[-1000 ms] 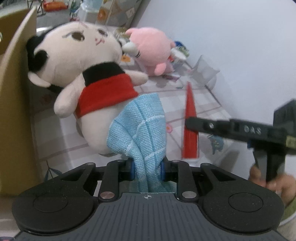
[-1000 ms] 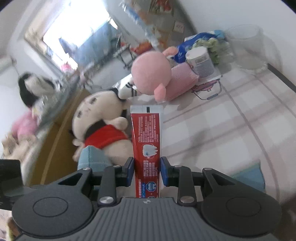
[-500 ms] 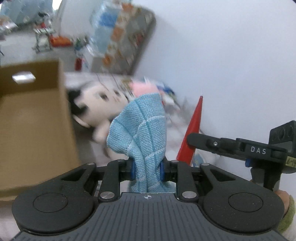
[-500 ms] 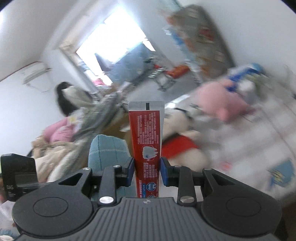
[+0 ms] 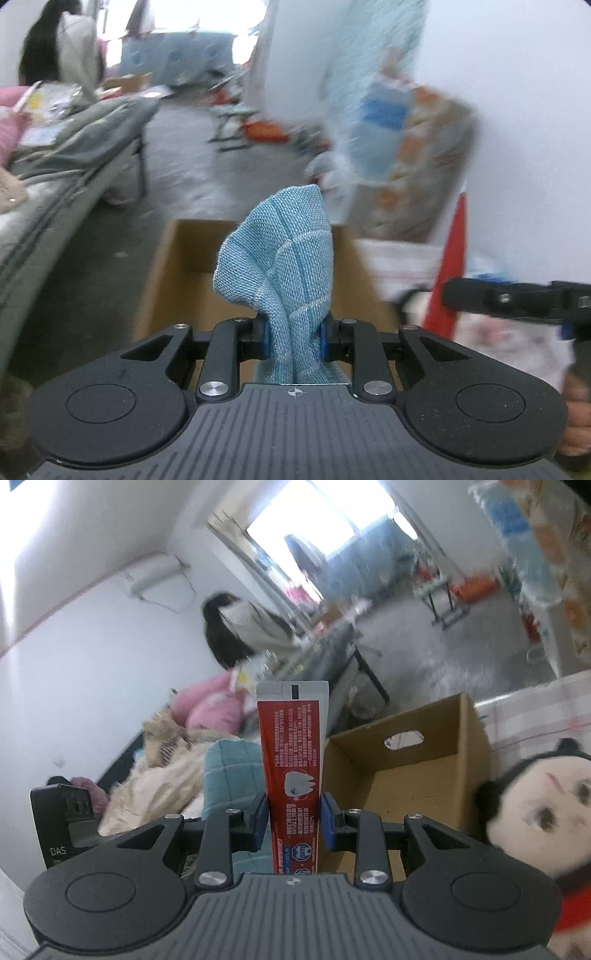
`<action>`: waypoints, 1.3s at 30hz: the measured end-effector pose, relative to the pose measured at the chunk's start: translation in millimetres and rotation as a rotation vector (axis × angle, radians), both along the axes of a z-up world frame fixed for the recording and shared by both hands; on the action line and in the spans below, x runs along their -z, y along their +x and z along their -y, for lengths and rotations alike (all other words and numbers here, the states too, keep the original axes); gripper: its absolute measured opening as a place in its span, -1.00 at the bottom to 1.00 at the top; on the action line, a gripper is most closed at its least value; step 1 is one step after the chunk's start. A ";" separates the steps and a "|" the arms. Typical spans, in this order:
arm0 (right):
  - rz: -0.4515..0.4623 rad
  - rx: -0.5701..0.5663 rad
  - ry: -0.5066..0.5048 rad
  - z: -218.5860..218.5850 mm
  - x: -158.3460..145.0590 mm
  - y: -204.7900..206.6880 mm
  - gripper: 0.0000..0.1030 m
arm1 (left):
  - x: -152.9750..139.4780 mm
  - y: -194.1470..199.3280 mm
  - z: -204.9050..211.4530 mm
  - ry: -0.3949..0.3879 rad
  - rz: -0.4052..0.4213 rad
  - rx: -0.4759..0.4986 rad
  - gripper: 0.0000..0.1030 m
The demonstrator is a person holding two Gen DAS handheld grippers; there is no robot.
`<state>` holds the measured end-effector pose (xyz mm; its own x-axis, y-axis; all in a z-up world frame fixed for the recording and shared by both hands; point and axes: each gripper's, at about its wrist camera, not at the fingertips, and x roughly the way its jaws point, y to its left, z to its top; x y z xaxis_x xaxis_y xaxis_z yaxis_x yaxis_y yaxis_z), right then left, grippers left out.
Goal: Organize soft objects
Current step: 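Carry the towel in the left gripper while the right carries the toothpaste to the box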
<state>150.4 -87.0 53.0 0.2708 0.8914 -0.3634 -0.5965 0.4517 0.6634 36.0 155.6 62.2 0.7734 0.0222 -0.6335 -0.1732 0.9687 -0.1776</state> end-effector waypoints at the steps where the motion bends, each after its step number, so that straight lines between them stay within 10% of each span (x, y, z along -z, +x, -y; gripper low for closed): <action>1: -0.009 -0.004 -0.028 -16.0 3.3 10.8 -0.86 | 3.5 13.4 -7.8 0.024 -0.025 -0.011 -0.59; 19: -0.360 -0.018 -0.366 -170.0 128.0 132.7 -0.85 | 121.8 180.0 -88.0 0.184 -0.448 -0.021 -0.45; 34: -0.426 -0.011 -0.424 -175.6 153.7 165.8 -0.84 | 115.7 184.2 -103.4 0.052 -0.427 -0.043 -0.13; 39: -0.430 -0.016 -0.443 -190.1 155.2 169.8 -0.84 | 100.4 176.3 -108.0 0.039 -0.340 -0.081 0.52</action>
